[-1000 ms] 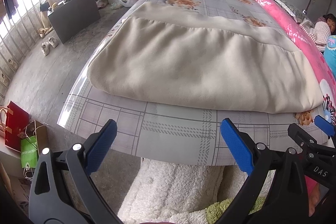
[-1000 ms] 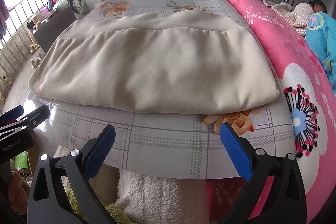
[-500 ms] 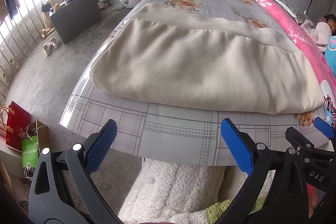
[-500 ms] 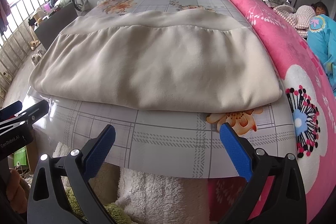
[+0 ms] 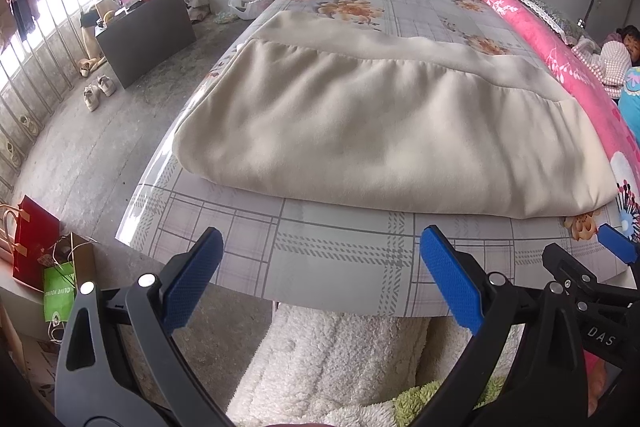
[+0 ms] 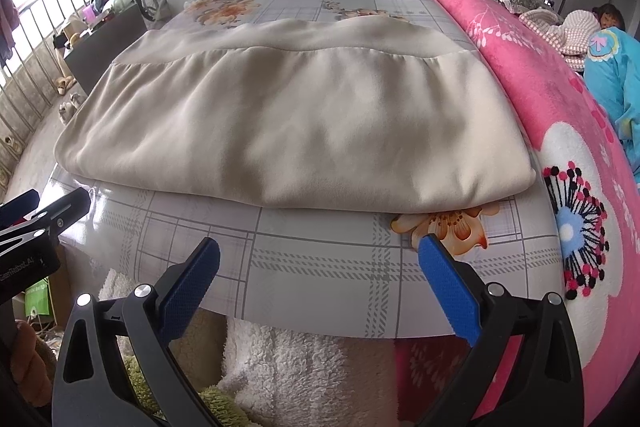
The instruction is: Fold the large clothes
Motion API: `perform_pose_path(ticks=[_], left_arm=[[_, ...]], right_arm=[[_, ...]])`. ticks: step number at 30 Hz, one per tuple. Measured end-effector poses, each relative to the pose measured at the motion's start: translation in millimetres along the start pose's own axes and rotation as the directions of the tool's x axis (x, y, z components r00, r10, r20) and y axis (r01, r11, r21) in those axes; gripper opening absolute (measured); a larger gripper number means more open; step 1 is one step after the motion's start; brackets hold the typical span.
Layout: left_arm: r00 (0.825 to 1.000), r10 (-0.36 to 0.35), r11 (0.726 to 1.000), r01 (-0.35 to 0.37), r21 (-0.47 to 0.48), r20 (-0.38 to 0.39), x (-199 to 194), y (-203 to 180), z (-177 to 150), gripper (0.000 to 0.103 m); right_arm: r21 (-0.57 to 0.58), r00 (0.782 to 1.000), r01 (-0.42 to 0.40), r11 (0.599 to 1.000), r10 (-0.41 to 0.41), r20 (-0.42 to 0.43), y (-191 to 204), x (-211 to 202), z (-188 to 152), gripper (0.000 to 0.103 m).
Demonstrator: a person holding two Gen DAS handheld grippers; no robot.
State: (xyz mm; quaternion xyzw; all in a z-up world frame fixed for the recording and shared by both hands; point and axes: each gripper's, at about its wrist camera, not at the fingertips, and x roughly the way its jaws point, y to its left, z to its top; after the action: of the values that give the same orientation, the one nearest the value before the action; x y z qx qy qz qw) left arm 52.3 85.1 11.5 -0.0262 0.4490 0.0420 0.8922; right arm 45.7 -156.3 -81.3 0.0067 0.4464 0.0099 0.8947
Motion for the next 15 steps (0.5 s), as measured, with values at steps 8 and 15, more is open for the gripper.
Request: perform_pose_path(ticks=[8,15], left_arm=[[1.000,0.003,1.000,-0.003,0.000,-0.001,-0.2,-1.1,0.3,0.096],[1.000,0.003,1.000,-0.003,0.002,0.004,-1.5,-1.3,0.3,0.096]], right_arm=[[-0.001,1.000,-0.001,1.000,0.001,-0.005,-0.3,2.0,0.5,0.097],[-0.004,1.000,0.003,1.000,-0.003,-0.003,0.0,2.3,0.5,0.097]])
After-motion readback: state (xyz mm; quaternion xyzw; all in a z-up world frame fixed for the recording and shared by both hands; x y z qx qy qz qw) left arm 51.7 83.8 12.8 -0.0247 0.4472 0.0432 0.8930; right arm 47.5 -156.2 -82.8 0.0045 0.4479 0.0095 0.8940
